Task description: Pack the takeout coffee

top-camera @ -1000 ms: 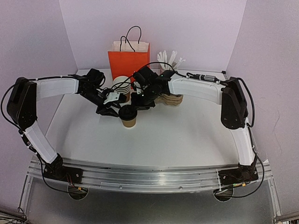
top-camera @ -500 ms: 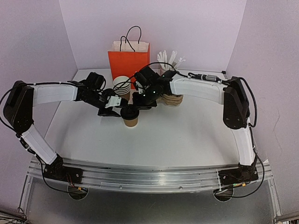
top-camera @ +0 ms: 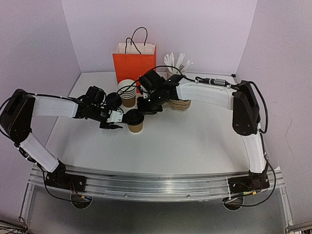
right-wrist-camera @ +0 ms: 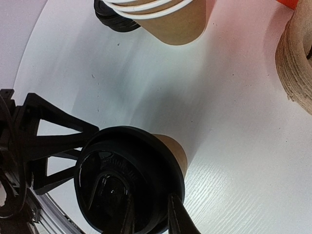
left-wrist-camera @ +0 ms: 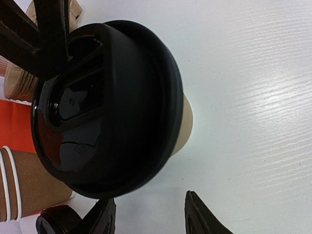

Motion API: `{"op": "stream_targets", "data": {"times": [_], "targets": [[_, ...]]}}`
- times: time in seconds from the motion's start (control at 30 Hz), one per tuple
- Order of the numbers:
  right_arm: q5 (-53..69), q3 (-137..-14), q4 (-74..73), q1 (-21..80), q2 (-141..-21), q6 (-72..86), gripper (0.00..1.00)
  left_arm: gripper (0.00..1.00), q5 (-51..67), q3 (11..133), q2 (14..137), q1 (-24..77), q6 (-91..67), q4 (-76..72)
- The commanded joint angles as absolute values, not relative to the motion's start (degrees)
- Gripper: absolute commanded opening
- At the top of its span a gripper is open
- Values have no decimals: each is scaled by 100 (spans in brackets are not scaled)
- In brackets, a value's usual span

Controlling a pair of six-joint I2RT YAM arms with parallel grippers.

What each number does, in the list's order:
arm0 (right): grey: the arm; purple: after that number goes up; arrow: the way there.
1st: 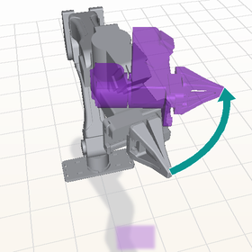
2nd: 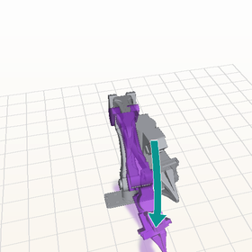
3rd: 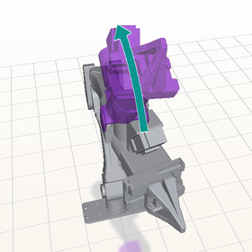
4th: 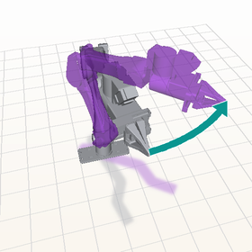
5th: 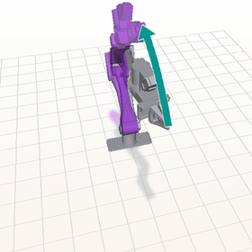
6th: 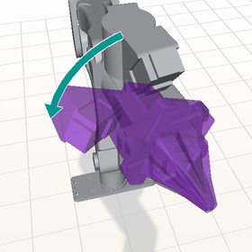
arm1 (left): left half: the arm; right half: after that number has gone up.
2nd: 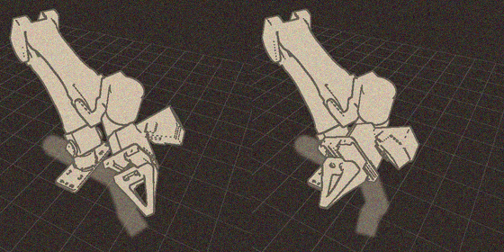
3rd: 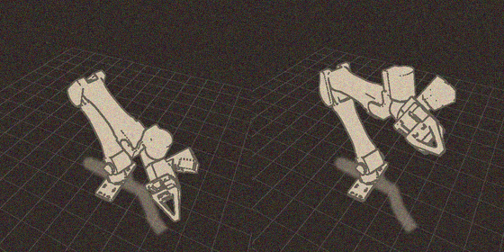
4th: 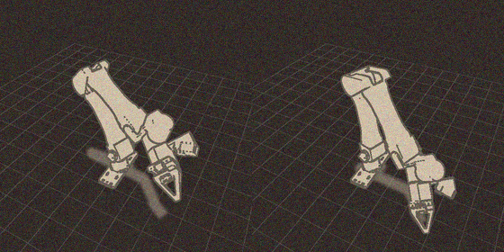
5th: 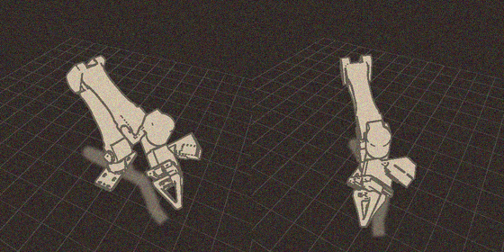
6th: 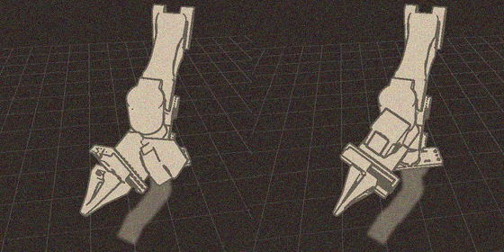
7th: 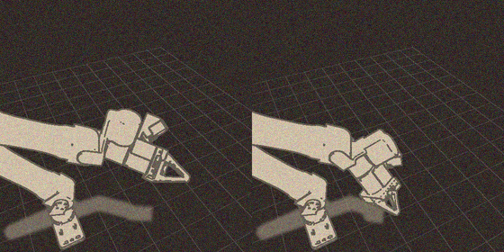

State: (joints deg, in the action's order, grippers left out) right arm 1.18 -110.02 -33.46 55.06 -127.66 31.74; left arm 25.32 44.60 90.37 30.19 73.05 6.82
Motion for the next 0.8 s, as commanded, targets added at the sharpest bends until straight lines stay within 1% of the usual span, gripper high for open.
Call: {"op": "stream_targets", "data": {"times": [0.0,0.2,0.33,0.47,0.67,0.77], "targets": [[0,-11064,-3611,5573,-12872,3152,21,47,2565,4162,8440,2941,7351,-201],[0,-11100,-3611,5572,-12891,3138,21,46,2622,3633,7939,2807,7397,-1123],[0,-11121,-3610,5576,-12933,3152,21,44,3299,3511,7680,2812,7880,-903],[14,-11150,-3609,5574,-12946,3171,21,36,3468,3436,7831,2813,8327,-812],[44,-11145,-3609,5574,-12963,3173,21,23,3503,3698,8326,2812,8730,-1012],[48,-11136,-3612,5574,-12955,3192,21,20,3497,3703,8479,2804,8966,-1119]]}}
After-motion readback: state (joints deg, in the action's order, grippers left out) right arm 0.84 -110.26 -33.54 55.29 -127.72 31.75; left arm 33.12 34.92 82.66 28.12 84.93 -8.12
